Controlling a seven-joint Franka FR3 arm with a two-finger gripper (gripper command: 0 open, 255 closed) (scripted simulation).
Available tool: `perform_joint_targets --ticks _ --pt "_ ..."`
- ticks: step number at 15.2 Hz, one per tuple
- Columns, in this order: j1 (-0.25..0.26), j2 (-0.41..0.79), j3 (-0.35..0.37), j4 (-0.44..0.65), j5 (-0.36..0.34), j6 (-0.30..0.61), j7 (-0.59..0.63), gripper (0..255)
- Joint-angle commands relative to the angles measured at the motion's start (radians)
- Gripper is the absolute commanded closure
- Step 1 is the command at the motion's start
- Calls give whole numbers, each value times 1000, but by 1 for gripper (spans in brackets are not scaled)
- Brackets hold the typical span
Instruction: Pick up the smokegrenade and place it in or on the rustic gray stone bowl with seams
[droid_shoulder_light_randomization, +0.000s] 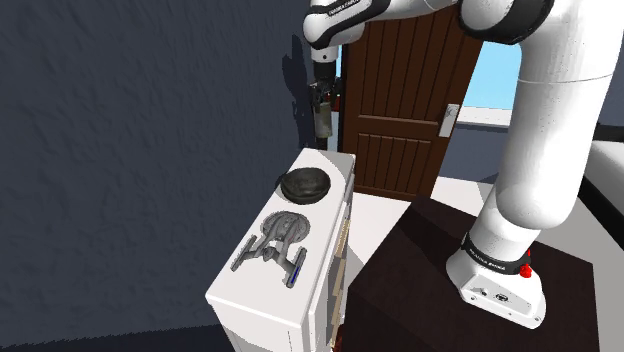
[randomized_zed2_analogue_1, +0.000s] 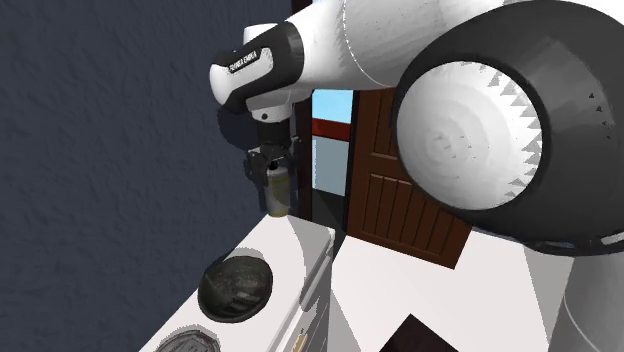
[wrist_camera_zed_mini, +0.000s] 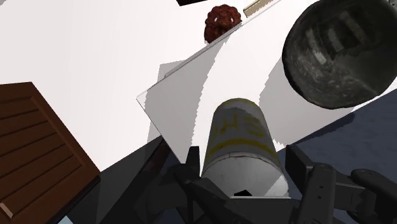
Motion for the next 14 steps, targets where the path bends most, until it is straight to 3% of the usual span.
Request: perform_joint_targets --ticks 1,14 --pt "31 -44 15 -47 -12 5 49 255" --pt "186 -274 144 -272 -49 -2 343 255"
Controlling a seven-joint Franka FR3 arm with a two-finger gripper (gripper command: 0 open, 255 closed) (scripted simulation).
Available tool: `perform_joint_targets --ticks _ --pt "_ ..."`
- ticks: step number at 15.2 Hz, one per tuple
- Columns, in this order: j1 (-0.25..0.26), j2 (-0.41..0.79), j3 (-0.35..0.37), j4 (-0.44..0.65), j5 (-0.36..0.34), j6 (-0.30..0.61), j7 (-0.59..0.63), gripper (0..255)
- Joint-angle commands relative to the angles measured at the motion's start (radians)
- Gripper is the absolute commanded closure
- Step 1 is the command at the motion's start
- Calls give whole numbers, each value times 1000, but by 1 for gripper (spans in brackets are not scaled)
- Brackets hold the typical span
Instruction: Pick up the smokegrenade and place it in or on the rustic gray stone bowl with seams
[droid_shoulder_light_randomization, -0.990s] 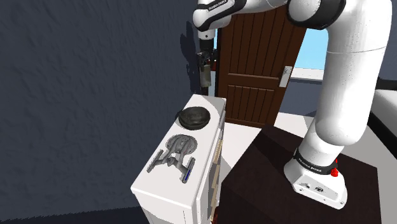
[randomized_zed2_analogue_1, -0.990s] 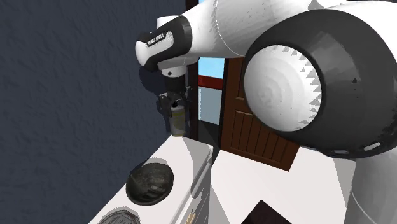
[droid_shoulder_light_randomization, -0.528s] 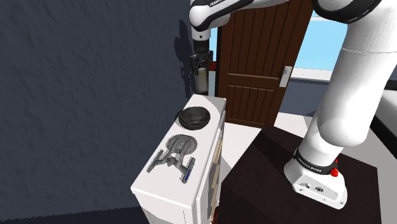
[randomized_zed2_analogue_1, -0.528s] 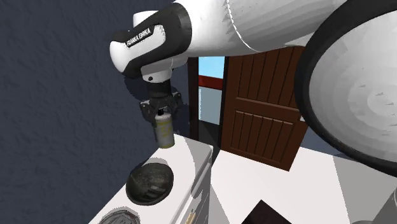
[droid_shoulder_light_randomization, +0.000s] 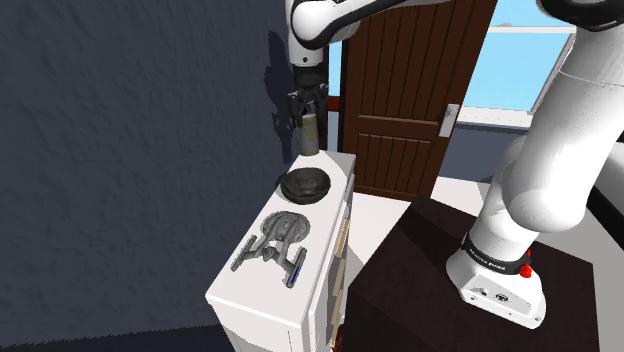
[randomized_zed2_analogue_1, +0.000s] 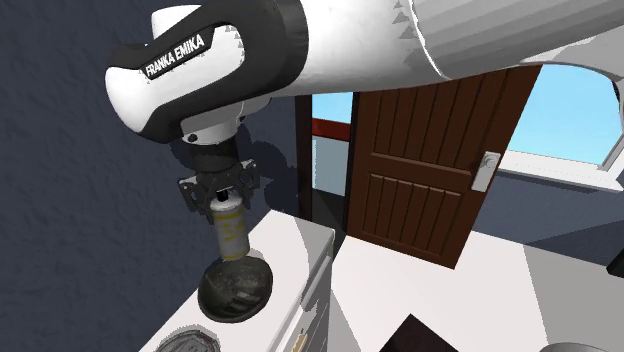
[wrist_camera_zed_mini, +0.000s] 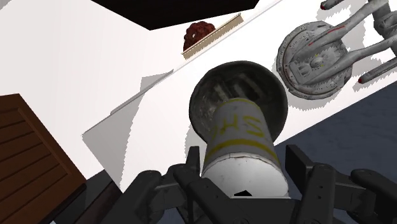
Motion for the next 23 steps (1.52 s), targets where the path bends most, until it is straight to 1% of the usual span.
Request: perform_joint_targets --ticks 1,21,23 --pt "15 -21 16 -19 -1 -2 32 255" --pt "13 68 15 -197 3 265 32 255" --pt "13 68 15 -197 3 265 32 255"
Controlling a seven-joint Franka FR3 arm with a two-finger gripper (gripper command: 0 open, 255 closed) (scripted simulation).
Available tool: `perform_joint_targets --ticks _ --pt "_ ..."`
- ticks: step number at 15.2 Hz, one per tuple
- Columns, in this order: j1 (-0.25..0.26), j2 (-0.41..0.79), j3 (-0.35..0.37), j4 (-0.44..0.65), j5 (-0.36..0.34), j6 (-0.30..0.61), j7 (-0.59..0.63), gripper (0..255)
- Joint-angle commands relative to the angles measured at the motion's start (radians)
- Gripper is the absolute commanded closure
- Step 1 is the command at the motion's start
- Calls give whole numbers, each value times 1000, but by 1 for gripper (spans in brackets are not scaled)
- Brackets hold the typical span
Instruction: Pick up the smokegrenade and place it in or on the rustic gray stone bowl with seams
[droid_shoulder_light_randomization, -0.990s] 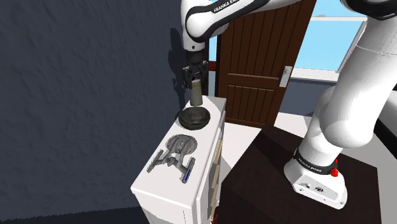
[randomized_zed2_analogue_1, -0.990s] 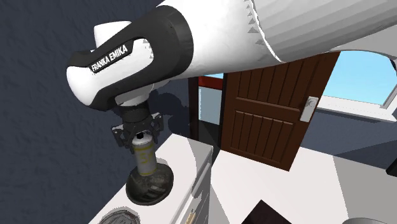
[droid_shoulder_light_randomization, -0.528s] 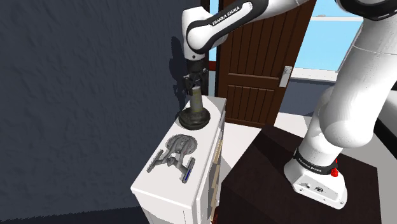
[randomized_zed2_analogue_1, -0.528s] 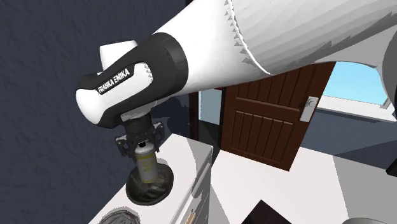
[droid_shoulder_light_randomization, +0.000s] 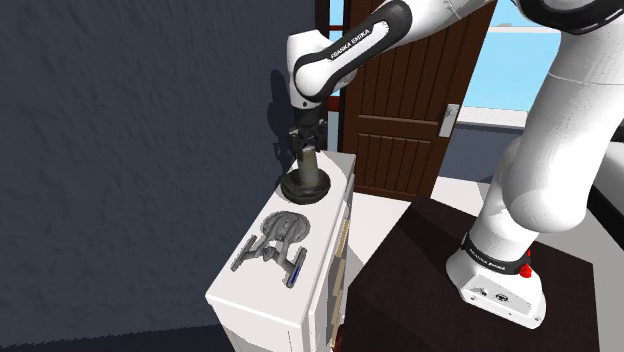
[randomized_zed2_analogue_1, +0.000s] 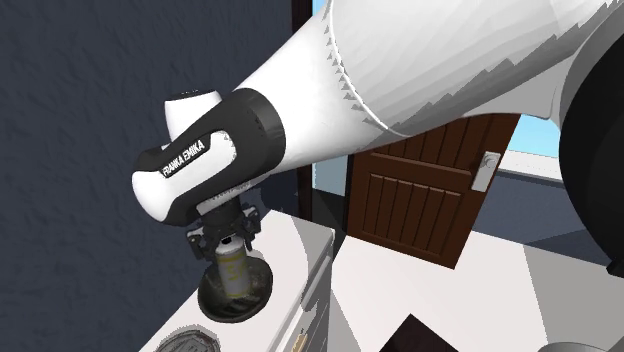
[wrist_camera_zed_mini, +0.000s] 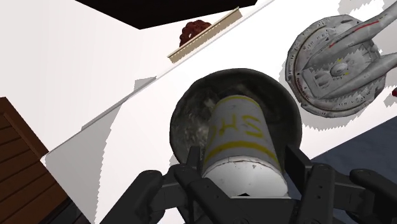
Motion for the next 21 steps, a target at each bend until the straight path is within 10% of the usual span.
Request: perform_joint_targets --ticks 1,5,6,21 --pt "0 1 0 -3 0 5 0 255" --pt "0 1 0 -3 0 5 0 255" --pt "0 1 0 -3 0 5 0 0" --pt "1 -50 1 70 -2 -119 2 0"
